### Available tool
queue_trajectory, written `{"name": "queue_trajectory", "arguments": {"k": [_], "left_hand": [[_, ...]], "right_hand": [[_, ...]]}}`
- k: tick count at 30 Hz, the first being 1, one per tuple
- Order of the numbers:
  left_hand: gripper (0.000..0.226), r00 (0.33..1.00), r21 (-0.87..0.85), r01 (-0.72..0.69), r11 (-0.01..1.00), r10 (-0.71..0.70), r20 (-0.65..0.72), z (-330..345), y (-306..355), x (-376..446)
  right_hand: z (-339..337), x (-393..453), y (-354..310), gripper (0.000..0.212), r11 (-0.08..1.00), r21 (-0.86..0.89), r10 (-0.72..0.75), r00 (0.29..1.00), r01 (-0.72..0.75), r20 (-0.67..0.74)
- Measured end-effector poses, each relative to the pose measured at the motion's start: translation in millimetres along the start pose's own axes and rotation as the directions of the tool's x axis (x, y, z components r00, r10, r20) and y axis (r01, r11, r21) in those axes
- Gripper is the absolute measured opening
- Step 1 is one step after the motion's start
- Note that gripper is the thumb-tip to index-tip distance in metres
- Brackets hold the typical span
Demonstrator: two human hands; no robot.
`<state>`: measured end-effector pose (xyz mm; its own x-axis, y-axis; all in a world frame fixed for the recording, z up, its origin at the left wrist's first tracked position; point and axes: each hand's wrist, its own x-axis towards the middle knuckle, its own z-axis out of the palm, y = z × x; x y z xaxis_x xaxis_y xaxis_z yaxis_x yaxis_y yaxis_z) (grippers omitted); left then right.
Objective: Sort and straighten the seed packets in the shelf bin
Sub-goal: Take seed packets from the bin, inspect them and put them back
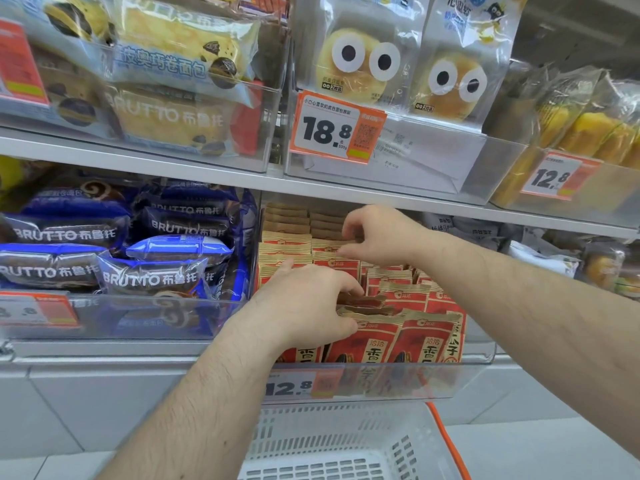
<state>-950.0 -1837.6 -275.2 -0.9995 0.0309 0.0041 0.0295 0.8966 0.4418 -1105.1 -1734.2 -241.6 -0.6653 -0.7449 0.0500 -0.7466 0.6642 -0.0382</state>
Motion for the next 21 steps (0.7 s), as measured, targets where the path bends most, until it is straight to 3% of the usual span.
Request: {"name": "queue_trajectory", "arguments": {"k": [3, 9, 13, 17, 21], "left_hand": [[0.047, 1.0, -0.001, 0.003, 1.0, -0.003, -0.003, -2.6, 1.0, -3.0], [0.036, 0.998, 0.037, 0.023, 0.999, -0.021, -0.052, -7.7, 7.7, -8.3], [0.024, 0.993, 0.082, 0.044, 0.996, -0.034, -0.116, -6.8, 7.5, -8.1], [0.022, 0.988, 0.099, 0.094, 0.991, -0.08, -0.129, -5.5, 10.0, -11.6], [0.021, 0.984, 0.089, 0.134, 0.987, -0.122, -0.129, -3.0, 11.0, -15.0]], "right_hand": [[-11.4, -23.5, -1.2, 0.007, 0.988, 0.153, -0.032, 0.999, 0.029, 0.013], [-9.5, -49.0, -1.3, 0.021, 0.985, 0.172, -0.025, 0.956, -0.027, 0.293], [-9.8, -50.0, -6.4, 0.028, 0.992, 0.122, -0.02, 0.963, -0.013, 0.27], [-5.2, -53.3, -12.3, 0.032, 0.999, -0.039, -0.016, 0.96, 0.027, 0.28], [3.3, -53.1, -8.5, 0.017, 0.997, -0.072, -0.017, 0.974, 0.034, 0.226]]}}
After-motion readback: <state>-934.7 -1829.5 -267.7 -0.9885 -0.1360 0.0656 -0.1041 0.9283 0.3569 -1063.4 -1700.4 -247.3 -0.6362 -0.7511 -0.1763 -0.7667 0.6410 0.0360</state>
